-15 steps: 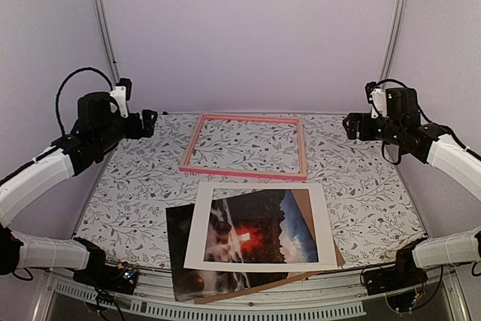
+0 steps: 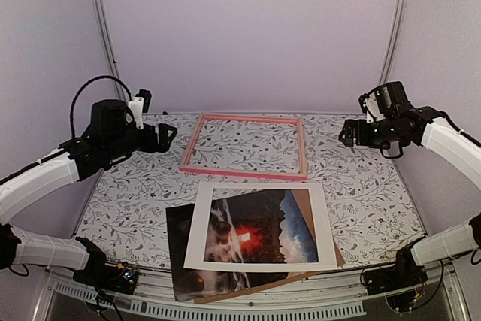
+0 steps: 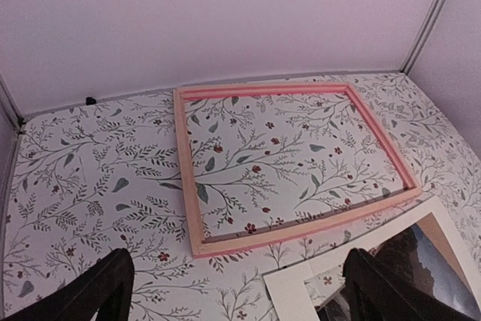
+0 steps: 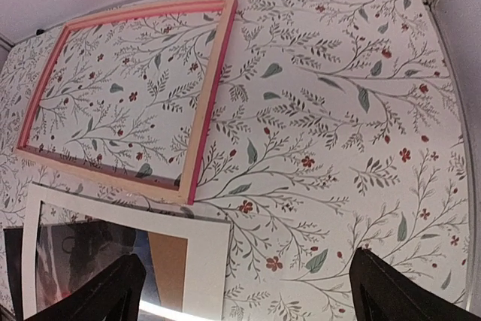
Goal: Put the photo into the frame
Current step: Pick up the glass panel from the mat board.
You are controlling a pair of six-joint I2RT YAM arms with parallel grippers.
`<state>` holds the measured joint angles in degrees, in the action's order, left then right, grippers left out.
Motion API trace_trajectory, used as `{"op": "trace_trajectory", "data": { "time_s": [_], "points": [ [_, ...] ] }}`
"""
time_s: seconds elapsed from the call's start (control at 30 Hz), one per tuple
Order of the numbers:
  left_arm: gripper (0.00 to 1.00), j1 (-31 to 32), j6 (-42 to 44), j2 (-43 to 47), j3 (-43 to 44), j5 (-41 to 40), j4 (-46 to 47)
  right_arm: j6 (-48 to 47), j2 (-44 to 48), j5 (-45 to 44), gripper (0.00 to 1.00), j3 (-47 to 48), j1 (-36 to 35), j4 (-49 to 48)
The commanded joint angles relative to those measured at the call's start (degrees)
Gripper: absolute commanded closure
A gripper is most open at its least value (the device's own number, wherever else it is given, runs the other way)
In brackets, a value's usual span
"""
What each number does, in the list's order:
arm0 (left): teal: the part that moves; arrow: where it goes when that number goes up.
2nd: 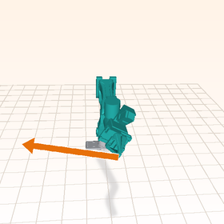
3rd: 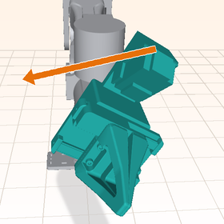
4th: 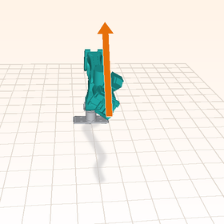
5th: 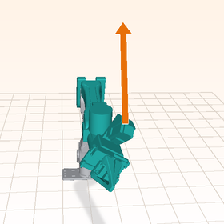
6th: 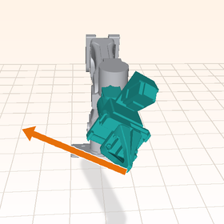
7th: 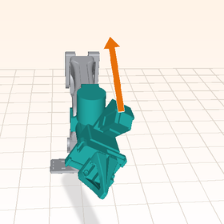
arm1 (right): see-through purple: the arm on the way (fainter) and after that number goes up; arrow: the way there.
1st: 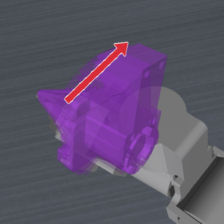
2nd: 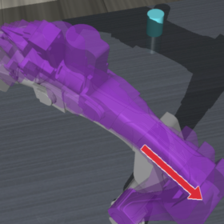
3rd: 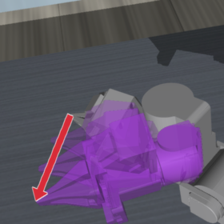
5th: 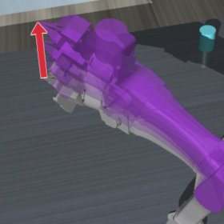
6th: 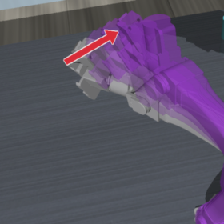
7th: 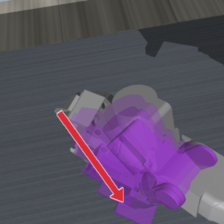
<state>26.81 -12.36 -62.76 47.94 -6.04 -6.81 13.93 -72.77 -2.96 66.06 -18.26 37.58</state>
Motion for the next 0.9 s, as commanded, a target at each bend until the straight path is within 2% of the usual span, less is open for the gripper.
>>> {"op": "trace_trajectory", "data": {
  "time_s": [0.0, 0.17, 0.33, 0.47, 0.6, 0.7, 0.87],
  "points": [
    [0.00, 2.68, -6.09, -1.68, -2.04, 6.51, -4.91, 6.23, -0.88, 9.49, 0.01, -5.54, -0.06, 4.62],
    [0.00, 6.50, -11.05, -1.66, -5.28, 9.82, -4.99, 10.42, -2.38, 12.62, 0.01, -10.64, -0.10, 3.43],
    [0.02, 7.40, -14.30, -2.72, -6.84, 8.08, -3.60, 11.57, -4.50, 12.89, 0.01, -12.80, -0.10, -0.07],
    [0.04, 7.09, -15.59, -7.51, -2.91, 4.43, -4.11, 11.81, -8.17, 13.96, 0.01, -11.88, -0.10, -4.59],
    [0.04, 4.94, -15.15, -16.13, 2.95, 2.21, -5.82, 11.13, -11.07, 14.08, 0.03, -10.37, -0.04, -7.51],
    [0.12, 2.72, -15.16, -22.50, 7.45, 5.14, -6.92, 11.31, -12.61, 14.88, 0.05, -10.92, -0.09, -8.66],
    [0.17, 2.82, -16.98, -27.38, 9.70, 16.34, -6.22, 12.21, -12.53, 12.86, 0.06, -13.62, -0.08, -7.25]
  ]
}}
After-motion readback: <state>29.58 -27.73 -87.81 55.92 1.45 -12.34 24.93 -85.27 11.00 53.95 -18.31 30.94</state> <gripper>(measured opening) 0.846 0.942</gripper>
